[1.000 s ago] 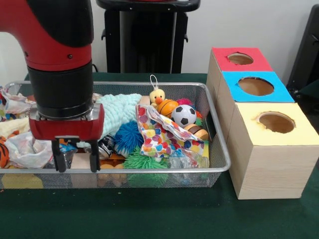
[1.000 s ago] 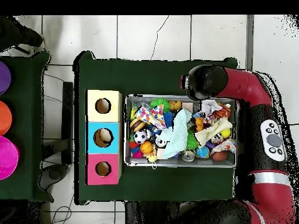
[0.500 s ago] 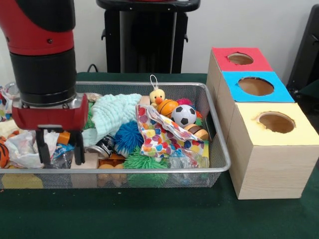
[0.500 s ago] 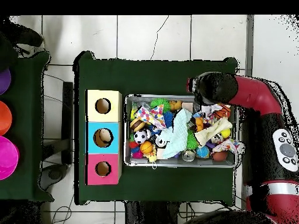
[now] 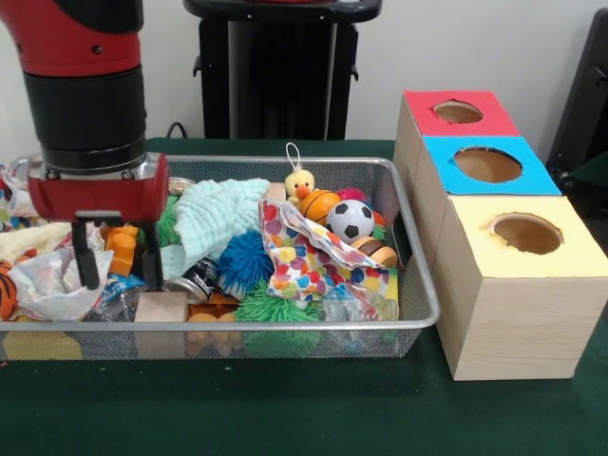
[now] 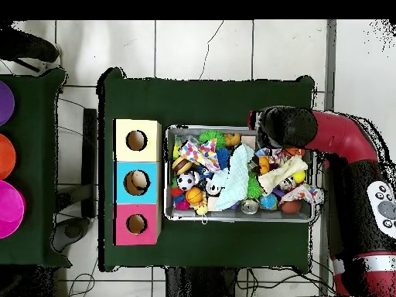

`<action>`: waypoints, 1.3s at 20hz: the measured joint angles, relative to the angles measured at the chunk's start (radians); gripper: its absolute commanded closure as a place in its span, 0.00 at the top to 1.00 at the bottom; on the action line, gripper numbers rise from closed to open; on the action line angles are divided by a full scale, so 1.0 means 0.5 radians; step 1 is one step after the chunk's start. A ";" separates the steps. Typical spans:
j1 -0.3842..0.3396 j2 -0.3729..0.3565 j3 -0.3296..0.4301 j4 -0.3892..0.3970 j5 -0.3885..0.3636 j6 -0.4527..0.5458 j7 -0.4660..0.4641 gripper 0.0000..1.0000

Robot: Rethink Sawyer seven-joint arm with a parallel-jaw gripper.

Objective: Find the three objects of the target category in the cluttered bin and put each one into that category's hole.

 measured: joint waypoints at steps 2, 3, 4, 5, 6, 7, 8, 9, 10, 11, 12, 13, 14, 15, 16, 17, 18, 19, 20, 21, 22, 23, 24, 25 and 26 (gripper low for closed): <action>0.000 -0.036 0.000 0.071 -0.003 -0.038 0.000 1.00; 0.000 -0.042 0.000 0.085 -0.003 -0.046 0.000 1.00; 0.000 -0.050 0.000 0.103 -0.004 -0.056 0.000 1.00; 0.000 -0.058 0.000 0.120 -0.005 -0.065 0.000 1.00; 0.000 -0.072 0.001 0.158 -0.007 -0.092 0.000 1.00; 0.000 -0.075 0.001 0.171 -0.008 -0.101 0.000 1.00; 0.000 -0.076 0.001 0.176 -0.008 -0.106 0.000 1.00; 0.000 -0.077 0.001 0.183 -0.009 -0.115 0.000 1.00; 0.000 -0.077 0.002 0.189 -0.010 -0.125 0.000 1.00; -0.003 -0.077 0.007 0.193 -0.011 -0.141 0.000 1.00; -0.006 -0.077 0.011 0.194 -0.011 -0.149 0.000 1.00; -0.011 -0.077 0.014 0.196 -0.012 -0.157 0.000 1.00; -0.015 -0.077 0.017 0.198 -0.013 -0.166 0.000 1.00; -0.021 -0.077 0.019 0.201 -0.014 -0.173 0.000 1.00; -0.028 -0.077 0.020 0.203 -0.016 -0.179 0.000 1.00; -0.033 -0.077 0.021 0.206 -0.016 -0.181 0.000 1.00; -0.039 -0.077 0.021 0.209 -0.017 -0.184 0.000 1.00; -0.045 -0.077 0.021 0.214 -0.018 -0.187 0.000 1.00; -0.060 -0.077 0.021 0.229 -0.021 -0.190 0.000 1.00; -0.065 -0.077 0.021 0.234 -0.022 -0.190 0.000 1.00; -0.067 -0.077 0.021 0.238 -0.024 -0.190 0.000 1.00; -0.079 -0.077 0.021 0.255 -0.037 -0.190 0.000 1.00; -0.082 -0.077 0.021 0.259 -0.041 -0.190 0.000 1.00; -0.085 -0.077 0.021 0.264 -0.046 -0.190 0.000 1.00; -0.092 -0.077 0.021 0.278 -0.059 -0.190 0.000 1.00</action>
